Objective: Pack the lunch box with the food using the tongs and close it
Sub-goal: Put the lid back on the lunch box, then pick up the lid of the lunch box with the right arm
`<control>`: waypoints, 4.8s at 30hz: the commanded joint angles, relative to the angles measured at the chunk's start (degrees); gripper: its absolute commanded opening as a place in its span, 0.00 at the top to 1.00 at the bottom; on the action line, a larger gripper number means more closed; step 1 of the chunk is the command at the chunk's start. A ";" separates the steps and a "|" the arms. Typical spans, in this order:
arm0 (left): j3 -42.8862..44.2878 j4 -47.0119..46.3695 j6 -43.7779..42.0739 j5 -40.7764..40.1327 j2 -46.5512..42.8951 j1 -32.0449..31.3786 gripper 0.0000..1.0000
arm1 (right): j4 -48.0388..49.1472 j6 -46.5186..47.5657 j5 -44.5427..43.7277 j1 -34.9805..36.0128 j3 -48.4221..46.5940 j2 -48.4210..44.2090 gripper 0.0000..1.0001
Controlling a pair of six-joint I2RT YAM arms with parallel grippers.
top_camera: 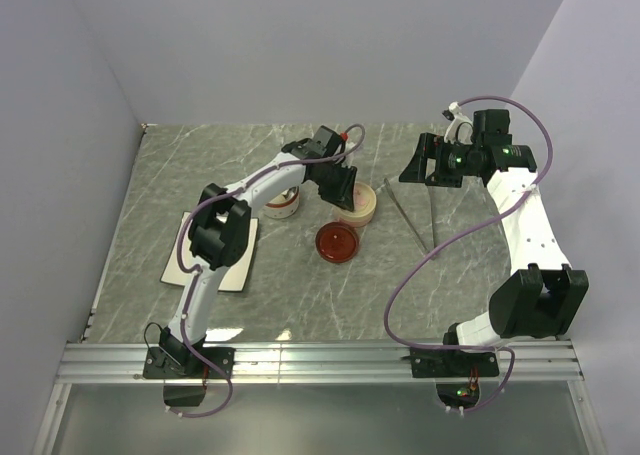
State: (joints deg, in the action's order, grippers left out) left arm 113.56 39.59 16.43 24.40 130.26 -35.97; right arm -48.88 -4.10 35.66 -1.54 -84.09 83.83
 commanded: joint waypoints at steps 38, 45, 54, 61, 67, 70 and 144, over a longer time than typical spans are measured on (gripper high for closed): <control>-1.32 -19.56 13.37 30.98 0.96 6.96 0.87 | 0.37 0.67 0.81 -0.48 -1.07 -1.04 0.09; -1.75 -16.92 13.45 24.47 2.37 7.40 0.89 | 0.10 0.41 0.55 -0.48 -1.60 -0.86 0.09; -1.06 -15.08 12.32 20.60 4.22 8.37 0.91 | 0.10 0.41 0.99 -0.48 -1.77 -0.86 0.09; -1.85 -14.37 11.61 19.46 3.95 8.72 0.91 | -0.16 1.19 2.48 -0.48 -1.86 -0.95 0.09; 1.05 -13.40 8.63 21.48 0.62 8.63 0.82 | -1.39 3.57 4.07 -0.22 -1.69 -2.79 0.09; 3.51 -13.67 7.14 21.83 -4.12 8.54 0.74 | -1.56 6.46 3.10 0.48 -0.72 -4.46 0.09; -43.16 -18.93 2.91 31.58 -66.45 38.60 0.43 | 3.63 19.93 -7.99 45.50 -4.84 16.64 1.00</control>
State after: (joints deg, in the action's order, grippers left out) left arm 70.43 25.71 17.30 56.21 66.22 2.31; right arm -41.69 18.50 15.57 45.43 -81.69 109.58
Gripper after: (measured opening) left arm 0.561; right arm 0.021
